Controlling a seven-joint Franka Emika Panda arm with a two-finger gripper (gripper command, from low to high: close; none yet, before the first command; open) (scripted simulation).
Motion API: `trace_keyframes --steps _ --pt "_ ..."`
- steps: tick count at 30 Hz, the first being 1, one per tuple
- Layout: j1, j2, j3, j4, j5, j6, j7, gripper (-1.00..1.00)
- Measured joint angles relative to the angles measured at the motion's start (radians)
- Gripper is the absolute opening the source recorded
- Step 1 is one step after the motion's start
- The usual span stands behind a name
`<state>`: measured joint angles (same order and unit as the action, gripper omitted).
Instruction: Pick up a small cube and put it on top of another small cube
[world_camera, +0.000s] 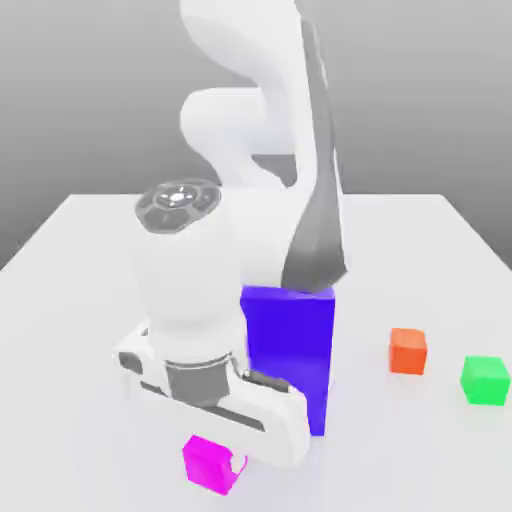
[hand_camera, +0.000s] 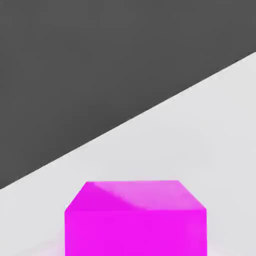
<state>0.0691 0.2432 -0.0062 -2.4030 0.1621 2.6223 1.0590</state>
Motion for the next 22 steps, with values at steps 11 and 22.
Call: trace_keyframes --steps 11,22 --pt "0.381 -0.158 0.298 -0.140 -0.158 0.002 0.148 -1.00" --pt "0.494 -0.007 0.265 -0.156 -0.335 0.162 0.284 1.00"
